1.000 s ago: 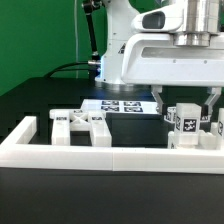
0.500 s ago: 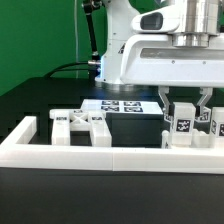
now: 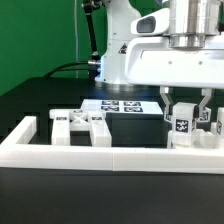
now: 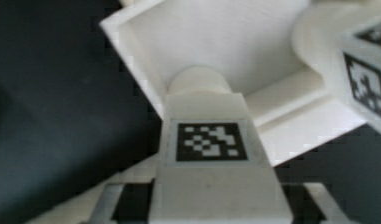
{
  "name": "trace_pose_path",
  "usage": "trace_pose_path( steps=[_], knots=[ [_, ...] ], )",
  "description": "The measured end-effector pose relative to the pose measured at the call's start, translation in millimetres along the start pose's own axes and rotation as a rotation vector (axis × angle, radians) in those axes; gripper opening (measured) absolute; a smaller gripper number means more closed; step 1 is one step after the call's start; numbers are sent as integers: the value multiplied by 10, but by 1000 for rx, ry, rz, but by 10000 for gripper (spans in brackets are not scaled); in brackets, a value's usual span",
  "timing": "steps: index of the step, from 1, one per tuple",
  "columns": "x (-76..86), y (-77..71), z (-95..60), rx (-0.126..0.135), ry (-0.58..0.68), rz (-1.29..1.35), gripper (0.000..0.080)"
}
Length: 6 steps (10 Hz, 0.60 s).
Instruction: Assemble chair
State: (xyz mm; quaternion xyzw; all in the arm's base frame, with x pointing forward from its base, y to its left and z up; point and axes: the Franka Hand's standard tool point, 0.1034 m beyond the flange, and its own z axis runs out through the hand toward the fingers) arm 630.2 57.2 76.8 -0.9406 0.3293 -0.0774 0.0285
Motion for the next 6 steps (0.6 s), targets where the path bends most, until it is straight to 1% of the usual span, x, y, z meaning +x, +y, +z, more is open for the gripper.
trace_pose_path(
  steps=[2,3,6],
  knots=[
    [-14,5,-1,1,-12,231,290],
    [-33,-4,-1,-4,-18,362,290],
    [-29,-7,0,-6,-34,633,290]
  ],
)
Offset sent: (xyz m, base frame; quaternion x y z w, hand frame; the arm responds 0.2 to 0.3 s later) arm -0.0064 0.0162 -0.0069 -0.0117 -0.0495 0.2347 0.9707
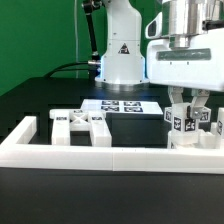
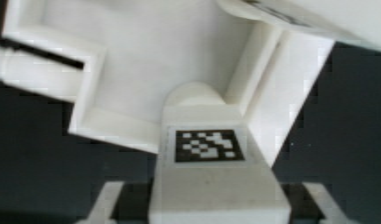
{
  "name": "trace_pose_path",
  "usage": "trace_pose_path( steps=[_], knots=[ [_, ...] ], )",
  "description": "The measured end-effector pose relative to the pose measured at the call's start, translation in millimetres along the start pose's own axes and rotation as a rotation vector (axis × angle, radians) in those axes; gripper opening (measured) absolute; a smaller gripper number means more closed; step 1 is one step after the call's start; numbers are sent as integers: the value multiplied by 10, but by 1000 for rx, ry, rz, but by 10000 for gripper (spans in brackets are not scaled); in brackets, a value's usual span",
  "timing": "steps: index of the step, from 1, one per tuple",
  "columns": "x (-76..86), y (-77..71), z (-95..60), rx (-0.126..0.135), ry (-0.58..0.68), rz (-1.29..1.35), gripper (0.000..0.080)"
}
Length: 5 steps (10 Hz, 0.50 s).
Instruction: Assemble chair
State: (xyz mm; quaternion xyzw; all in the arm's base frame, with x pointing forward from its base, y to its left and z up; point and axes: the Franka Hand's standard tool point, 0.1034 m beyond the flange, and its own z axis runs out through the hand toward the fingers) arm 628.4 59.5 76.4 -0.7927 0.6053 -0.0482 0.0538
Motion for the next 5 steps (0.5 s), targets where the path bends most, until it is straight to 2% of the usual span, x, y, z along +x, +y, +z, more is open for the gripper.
trace_pose_path(
  steps=[2,5],
  knots=[
    [-17,-26,-3,-9,-12,147,290],
    [-25,-27,1,-9,-7,257,290]
  ],
)
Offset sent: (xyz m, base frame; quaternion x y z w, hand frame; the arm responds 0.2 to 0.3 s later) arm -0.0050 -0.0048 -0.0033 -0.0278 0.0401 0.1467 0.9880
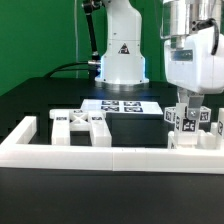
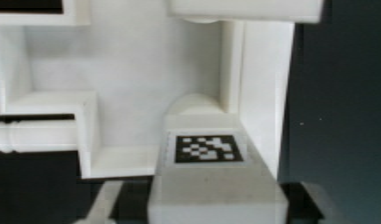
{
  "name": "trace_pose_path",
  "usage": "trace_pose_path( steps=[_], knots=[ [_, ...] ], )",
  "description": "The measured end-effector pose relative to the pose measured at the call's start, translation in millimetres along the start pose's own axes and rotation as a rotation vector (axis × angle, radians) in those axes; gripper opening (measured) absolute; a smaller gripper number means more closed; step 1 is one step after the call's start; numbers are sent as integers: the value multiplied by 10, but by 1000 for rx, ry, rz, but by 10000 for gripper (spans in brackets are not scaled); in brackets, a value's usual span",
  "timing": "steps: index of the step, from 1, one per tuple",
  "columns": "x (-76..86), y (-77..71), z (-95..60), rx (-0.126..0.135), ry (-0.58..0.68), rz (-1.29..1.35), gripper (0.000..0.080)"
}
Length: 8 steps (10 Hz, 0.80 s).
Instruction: Assemble chair
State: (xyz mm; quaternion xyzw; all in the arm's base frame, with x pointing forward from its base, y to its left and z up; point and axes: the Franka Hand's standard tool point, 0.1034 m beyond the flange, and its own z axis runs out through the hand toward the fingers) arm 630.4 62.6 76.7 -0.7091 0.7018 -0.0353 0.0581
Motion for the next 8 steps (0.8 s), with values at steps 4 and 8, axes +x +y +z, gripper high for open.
trace_pose_path(
  steps=[4,8],
  knots=[
    [1,-6,-10,1,2,-205,581],
    [16,-22,-8,19,17,-628,649]
  ],
)
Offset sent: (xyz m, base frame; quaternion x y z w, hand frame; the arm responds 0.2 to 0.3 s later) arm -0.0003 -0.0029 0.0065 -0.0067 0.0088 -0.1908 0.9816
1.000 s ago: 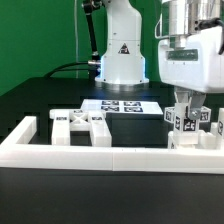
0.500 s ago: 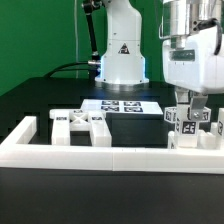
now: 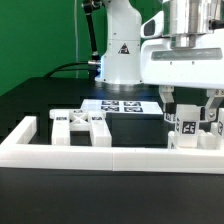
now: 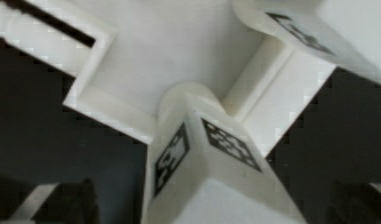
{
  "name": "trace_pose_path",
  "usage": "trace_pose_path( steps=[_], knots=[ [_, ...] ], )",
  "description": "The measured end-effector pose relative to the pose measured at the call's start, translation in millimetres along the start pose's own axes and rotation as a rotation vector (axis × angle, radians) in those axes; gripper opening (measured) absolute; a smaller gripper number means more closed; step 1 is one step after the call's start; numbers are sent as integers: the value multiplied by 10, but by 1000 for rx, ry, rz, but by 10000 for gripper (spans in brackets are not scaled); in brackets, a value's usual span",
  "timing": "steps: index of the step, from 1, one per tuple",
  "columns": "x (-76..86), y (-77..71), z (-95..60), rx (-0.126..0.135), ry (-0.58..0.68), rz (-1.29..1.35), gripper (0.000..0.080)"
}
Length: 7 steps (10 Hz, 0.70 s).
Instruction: Assemble chair
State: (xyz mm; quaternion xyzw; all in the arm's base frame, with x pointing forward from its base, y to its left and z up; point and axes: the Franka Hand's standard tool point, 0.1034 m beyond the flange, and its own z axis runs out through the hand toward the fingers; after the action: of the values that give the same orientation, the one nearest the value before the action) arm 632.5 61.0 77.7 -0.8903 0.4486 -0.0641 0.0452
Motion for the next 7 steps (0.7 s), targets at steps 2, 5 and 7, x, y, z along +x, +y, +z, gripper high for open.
trace_pose_path(
  steps=[2,5,7],
  knots=[
    [18,9,-2,-1,2,-195,649],
    [23,13,-2,-8,6,-392,649],
    [26,15,-2,-11,7,-512,649]
  ],
)
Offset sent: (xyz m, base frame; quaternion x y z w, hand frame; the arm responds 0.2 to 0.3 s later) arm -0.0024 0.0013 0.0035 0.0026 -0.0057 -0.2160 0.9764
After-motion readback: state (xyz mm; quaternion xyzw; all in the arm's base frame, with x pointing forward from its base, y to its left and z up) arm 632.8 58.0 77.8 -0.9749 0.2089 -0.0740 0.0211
